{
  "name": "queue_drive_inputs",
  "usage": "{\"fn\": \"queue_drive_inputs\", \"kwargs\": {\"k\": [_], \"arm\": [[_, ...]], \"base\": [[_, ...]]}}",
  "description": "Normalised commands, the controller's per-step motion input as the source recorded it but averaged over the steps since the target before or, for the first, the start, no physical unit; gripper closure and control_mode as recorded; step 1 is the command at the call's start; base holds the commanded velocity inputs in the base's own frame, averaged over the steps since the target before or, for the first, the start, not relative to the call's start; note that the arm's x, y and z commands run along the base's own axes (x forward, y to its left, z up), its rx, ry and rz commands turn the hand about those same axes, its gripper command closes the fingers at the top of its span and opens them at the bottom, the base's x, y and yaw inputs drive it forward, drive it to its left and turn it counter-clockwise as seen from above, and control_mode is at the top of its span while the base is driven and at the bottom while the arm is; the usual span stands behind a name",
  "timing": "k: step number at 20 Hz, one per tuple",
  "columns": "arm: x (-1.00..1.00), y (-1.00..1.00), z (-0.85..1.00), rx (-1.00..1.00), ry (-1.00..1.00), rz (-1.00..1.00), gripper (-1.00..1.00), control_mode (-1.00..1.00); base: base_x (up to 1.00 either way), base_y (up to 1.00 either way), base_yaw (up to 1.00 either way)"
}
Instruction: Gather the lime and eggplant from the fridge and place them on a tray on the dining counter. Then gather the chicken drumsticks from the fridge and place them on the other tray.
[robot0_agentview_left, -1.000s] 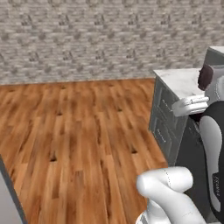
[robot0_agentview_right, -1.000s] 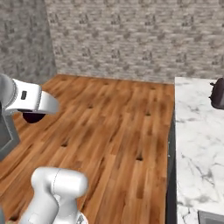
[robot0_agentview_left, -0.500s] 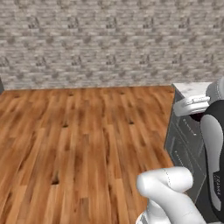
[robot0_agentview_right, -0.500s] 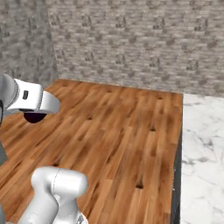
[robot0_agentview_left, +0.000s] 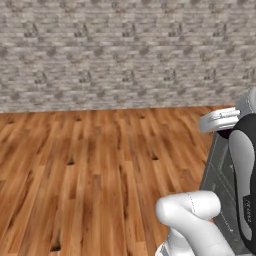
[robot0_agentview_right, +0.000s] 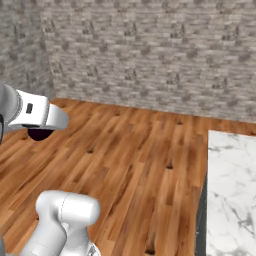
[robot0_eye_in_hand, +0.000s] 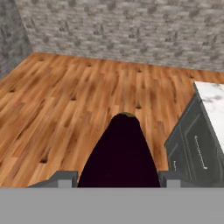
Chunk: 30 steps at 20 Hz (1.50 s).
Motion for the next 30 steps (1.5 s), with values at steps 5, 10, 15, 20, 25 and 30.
{"fn": "queue_drive_inputs", "kwargs": {"k": [5, 10, 15, 20, 25, 30], "arm": [[0.0, 0.0, 0.0, 0.0, 0.0, 0.0, 1.0, 1.0], [0.0, 0.0, 0.0, 0.0, 0.0, 0.0, 1.0, 1.0], [0.0, 0.0, 0.0, 0.0, 0.0, 0.0, 1.0, 1.0], [0.0, 0.0, 0.0, 0.0, 0.0, 0.0, 1.0, 1.0], [0.0, 0.0, 0.0, 0.0, 0.0, 0.0, 1.0, 1.0], [0.0, 0.0, 0.0, 0.0, 0.0, 0.0, 1.0, 1.0]], "base": [[1.0, 0.32, -0.08], [1.0, 0.6, -0.2], [1.0, 0.66, -0.35], [1.0, 0.6, -0.45], [1.0, 0.52, -0.44], [1.0, 0.6, -0.41]]}}
